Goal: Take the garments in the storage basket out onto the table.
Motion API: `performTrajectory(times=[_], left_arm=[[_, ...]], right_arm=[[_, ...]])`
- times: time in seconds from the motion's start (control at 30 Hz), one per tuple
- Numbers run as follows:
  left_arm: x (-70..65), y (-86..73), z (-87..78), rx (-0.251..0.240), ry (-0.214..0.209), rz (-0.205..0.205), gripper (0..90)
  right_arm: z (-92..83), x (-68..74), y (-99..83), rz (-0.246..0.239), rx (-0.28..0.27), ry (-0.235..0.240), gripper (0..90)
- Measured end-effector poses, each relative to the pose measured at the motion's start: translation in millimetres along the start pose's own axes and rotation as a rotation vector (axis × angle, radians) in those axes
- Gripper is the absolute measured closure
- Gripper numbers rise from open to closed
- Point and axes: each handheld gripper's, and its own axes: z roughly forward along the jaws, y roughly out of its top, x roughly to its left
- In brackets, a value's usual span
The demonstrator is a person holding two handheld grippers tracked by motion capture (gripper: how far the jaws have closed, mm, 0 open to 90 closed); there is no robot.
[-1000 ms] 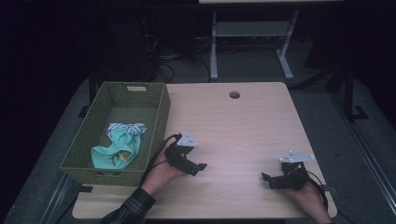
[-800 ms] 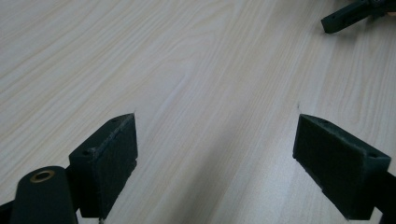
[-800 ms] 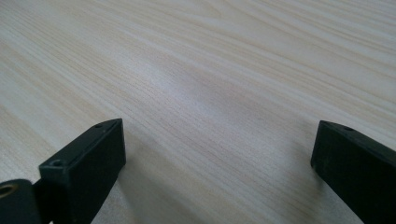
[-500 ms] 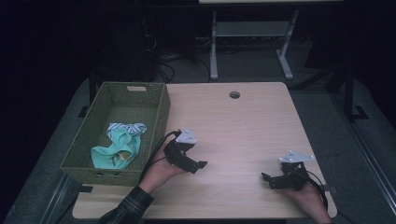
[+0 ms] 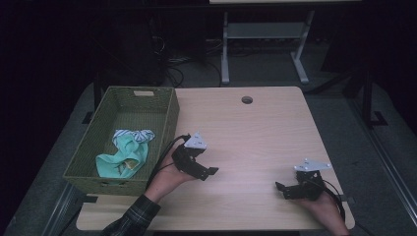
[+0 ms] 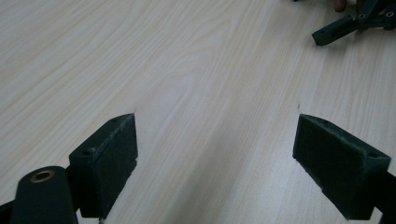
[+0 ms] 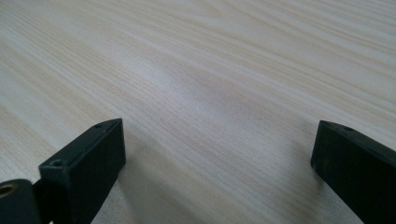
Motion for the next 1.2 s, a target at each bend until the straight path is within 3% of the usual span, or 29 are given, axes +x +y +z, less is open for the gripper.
performTrajectory(times=[1.2], left_arm=[[19.1, 20.5, -28.2, -0.019, 0.005, 0.002, 13.5]], right_arm=[[0.1, -0.1, 0.0, -0.002, -0.001, 0.0, 2.6]])
